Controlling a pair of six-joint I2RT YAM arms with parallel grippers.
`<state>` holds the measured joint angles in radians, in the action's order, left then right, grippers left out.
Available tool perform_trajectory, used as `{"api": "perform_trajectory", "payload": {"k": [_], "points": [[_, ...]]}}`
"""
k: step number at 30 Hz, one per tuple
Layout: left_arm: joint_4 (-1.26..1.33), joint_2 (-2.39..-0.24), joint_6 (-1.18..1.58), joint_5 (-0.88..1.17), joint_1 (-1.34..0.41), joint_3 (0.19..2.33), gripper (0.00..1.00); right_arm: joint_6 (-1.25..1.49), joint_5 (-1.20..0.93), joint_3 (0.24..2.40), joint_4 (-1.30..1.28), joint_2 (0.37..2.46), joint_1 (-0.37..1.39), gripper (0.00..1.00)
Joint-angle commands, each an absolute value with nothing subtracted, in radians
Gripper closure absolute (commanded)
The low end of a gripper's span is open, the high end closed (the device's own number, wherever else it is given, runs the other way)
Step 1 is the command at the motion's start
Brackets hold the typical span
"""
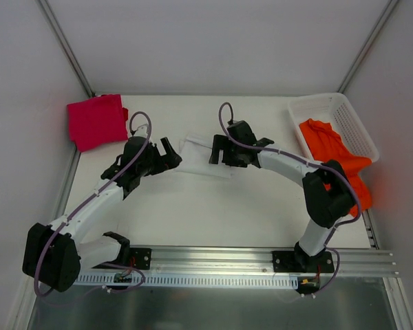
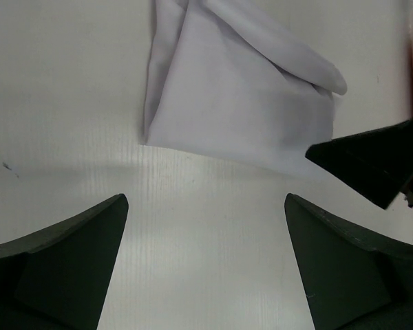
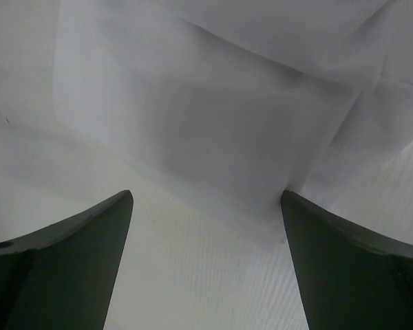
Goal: Fold and stack the t-shirts
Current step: Fold the tshirt
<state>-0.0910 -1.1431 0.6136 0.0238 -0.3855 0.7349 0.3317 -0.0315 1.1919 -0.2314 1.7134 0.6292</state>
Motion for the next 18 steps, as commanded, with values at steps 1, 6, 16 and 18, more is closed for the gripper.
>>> {"api": "perform_trajectory", "payload": {"k": [1, 6, 16, 18], "points": [[-0.069, -1.057, 0.623, 0.020, -0.394, 0.686, 0.01, 0.291, -0.090, 1.275, -0.110, 1.764, 0.630, 0.07], [-0.094, -0.988, 0.600, 0.006, -0.394, 0.631, 0.01, 0.325, -0.089, 1.235, -0.094, 1.780, 0.632, 0.09], [-0.100, -0.997, 0.604, -0.021, -0.394, 0.609, 0.01, 0.512, 0.001, 0.708, 0.048, 1.499, 0.676, 0.09], [-0.095, -1.012, 0.607, -0.021, -0.394, 0.614, 0.01, 0.518, 0.041, 0.680, 0.023, 1.462, 0.696, 0.09]]}}
